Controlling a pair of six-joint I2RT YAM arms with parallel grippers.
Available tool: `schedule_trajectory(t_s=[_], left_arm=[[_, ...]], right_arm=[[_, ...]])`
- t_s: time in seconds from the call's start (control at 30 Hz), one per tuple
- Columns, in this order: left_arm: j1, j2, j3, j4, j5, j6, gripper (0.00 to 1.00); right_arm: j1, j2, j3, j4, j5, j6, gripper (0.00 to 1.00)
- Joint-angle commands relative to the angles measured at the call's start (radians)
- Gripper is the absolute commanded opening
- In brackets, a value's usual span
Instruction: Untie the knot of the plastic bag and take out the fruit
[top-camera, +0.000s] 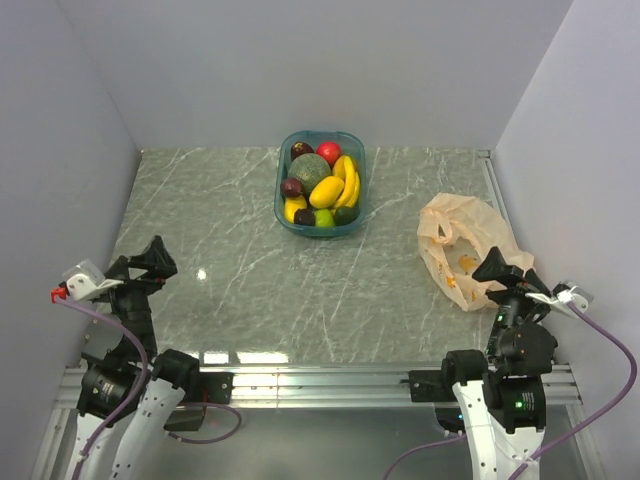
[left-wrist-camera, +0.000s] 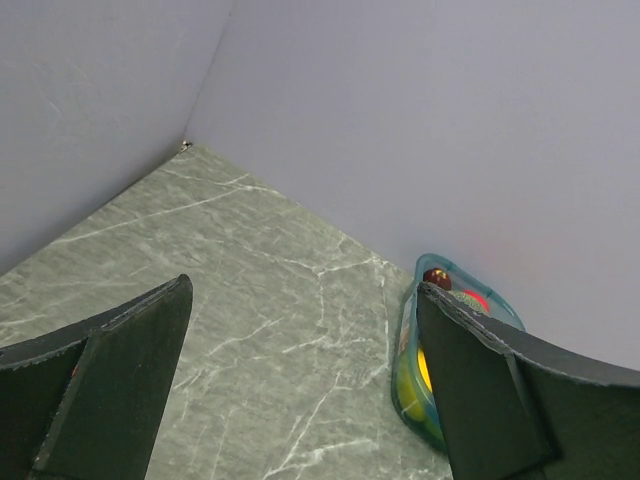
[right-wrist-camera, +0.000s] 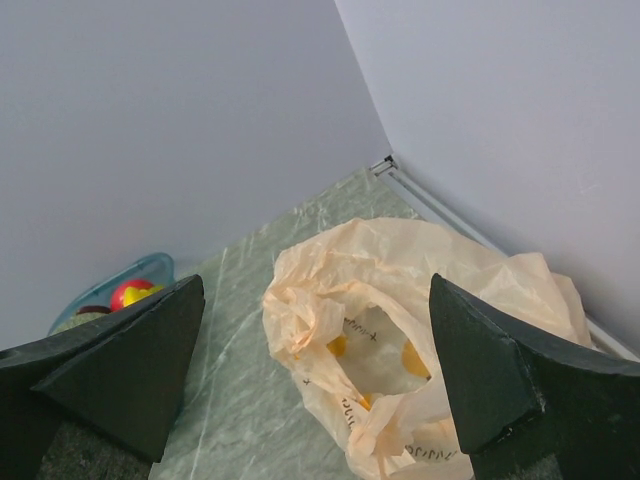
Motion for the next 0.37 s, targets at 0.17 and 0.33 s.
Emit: schedule_trajectory(t_s=[0.17,0.33], left_arm=[[0.028,0.020,-0.007,0.047,0.036,0.020,1.00],[0.037,0.020,-0.007,0.047,0.037,0.017,0.99]], right_arm=[[0.005,-0.148,0.010,0.045,0.015,-0.014,1.00],[0.005,-0.150,0.009,0.045,0.017,-0.014,1.00]])
